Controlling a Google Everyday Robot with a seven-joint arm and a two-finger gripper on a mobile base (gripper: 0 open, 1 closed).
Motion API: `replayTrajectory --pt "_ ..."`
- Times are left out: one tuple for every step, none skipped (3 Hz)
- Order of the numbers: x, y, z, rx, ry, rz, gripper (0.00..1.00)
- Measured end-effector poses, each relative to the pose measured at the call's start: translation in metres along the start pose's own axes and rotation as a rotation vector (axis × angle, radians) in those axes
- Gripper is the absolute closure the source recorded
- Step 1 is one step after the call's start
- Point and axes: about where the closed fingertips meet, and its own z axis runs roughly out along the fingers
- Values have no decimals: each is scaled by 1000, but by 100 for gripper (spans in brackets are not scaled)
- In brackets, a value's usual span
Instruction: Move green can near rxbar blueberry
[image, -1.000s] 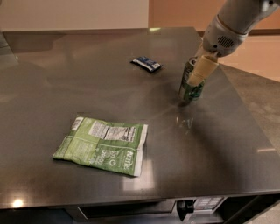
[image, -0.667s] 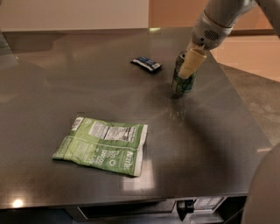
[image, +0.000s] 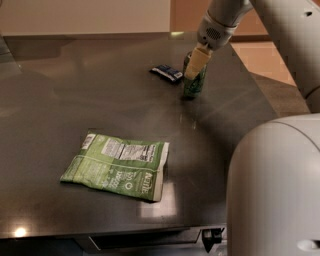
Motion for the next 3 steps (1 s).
replayTrajectory --pt "-12 -19 13 21 12 83 100" --pt "-18 -36 19 50 26 155 100" --pt "-18 -49 24 87 50 193 84"
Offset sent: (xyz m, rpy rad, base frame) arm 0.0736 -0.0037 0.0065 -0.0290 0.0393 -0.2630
